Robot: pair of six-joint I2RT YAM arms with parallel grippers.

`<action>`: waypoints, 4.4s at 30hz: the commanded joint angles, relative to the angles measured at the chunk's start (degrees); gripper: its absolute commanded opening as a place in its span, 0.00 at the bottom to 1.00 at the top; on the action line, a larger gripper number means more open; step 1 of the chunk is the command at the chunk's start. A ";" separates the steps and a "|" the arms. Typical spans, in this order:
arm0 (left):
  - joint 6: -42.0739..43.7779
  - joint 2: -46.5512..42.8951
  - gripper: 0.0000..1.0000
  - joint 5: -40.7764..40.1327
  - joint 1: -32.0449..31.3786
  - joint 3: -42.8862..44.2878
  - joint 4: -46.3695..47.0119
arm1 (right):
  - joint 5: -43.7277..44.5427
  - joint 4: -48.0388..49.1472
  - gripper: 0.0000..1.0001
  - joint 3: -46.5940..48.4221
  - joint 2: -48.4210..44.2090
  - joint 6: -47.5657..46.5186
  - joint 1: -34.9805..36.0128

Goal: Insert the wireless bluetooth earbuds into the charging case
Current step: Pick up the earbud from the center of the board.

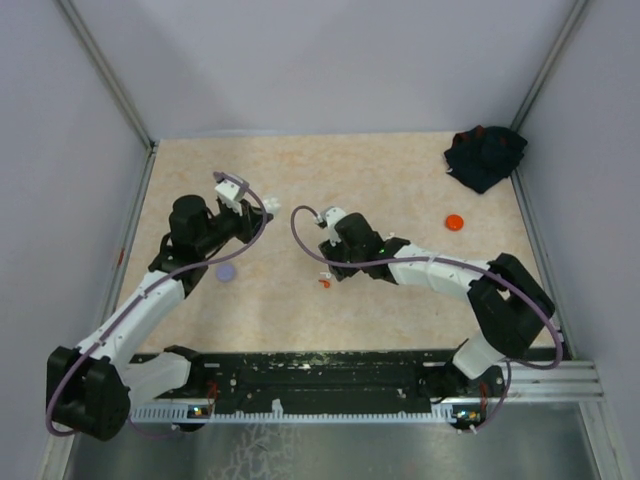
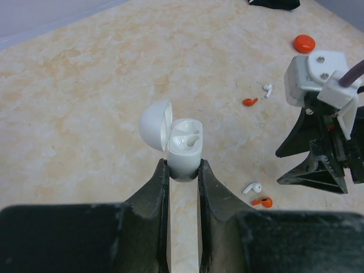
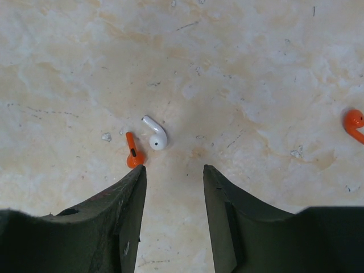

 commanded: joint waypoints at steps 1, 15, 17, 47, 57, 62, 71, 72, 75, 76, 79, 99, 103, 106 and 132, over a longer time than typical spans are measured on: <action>-3.68 -0.85 0.00 2.80 1.66 -0.33 1.75 | 5.23 4.22 0.43 3.42 2.51 1.68 1.60; -6.94 -0.19 0.00 11.11 5.88 0.17 2.89 | 7.18 0.88 0.40 8.76 12.32 1.08 4.67; -7.10 -0.11 0.00 11.73 6.06 0.18 3.20 | 7.34 0.43 0.40 9.03 13.10 0.98 4.73; -8.98 0.10 0.00 15.00 7.48 -0.17 5.04 | 12.40 -2.30 0.39 11.35 11.90 -0.35 -1.62; -9.68 0.23 0.00 15.78 7.84 -0.27 5.39 | 7.94 -1.37 0.42 8.73 8.58 1.08 2.08; -9.82 0.49 0.00 15.91 7.93 -0.26 5.40 | 10.45 0.84 0.44 9.91 11.91 3.94 3.83; -9.71 1.01 0.00 17.74 8.27 -0.30 6.00 | 13.72 -0.62 0.51 10.87 14.95 3.84 5.13; -9.76 1.04 0.00 17.95 8.36 -0.28 6.13 | 13.94 -0.98 0.51 10.81 14.97 3.72 5.16; -9.81 1.26 0.00 18.31 8.46 -0.26 6.27 | 14.46 -2.70 0.51 10.55 14.66 3.46 5.17; -9.92 1.30 0.00 18.34 8.46 -0.30 6.28 | 14.71 -3.11 0.51 10.32 14.45 3.27 5.14; -10.02 1.37 0.00 18.53 8.54 -0.26 6.36 | 15.09 -4.58 0.51 9.83 13.72 2.41 4.82; -10.38 1.48 0.00 19.22 8.89 -0.26 6.54 | 5.70 -5.70 0.44 11.30 11.26 0.78 0.61; -10.48 1.39 0.00 19.32 8.98 -0.26 6.63 | 5.55 -6.14 0.41 12.64 12.89 1.97 0.60; -10.56 1.41 0.00 19.42 9.04 -0.31 6.71 | 5.68 -5.84 0.38 12.88 13.25 4.51 0.60; -11.08 1.74 0.00 20.41 9.34 -0.25 7.06 | 9.57 -7.72 0.30 15.18 18.71 12.32 2.14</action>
